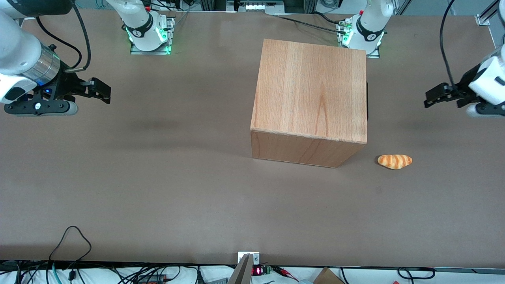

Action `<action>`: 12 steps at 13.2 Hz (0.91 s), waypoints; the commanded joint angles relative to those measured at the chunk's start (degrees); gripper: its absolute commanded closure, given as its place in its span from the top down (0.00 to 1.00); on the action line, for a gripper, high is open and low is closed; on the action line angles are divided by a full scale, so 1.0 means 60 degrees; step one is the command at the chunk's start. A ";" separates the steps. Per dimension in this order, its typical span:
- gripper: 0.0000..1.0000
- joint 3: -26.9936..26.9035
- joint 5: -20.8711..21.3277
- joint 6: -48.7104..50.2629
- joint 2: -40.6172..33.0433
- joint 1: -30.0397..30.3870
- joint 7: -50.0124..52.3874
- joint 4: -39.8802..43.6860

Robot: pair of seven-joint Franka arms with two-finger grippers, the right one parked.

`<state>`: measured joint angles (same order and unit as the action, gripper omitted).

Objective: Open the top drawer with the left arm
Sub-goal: 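Move the left gripper toward the drawer handle on the wooden cabinet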

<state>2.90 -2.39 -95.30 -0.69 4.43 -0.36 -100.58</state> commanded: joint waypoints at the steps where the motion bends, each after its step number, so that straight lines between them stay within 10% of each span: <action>1: 1.00 0.0204 -0.0522 -0.0358 -0.0076 -0.0035 0.0016 -0.0621; 12: 1.00 0.0542 -0.1916 -0.1621 -0.0091 -0.0035 -0.0526 -0.2382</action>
<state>6.13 -11.95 -103.90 -0.27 4.17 -1.65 -113.26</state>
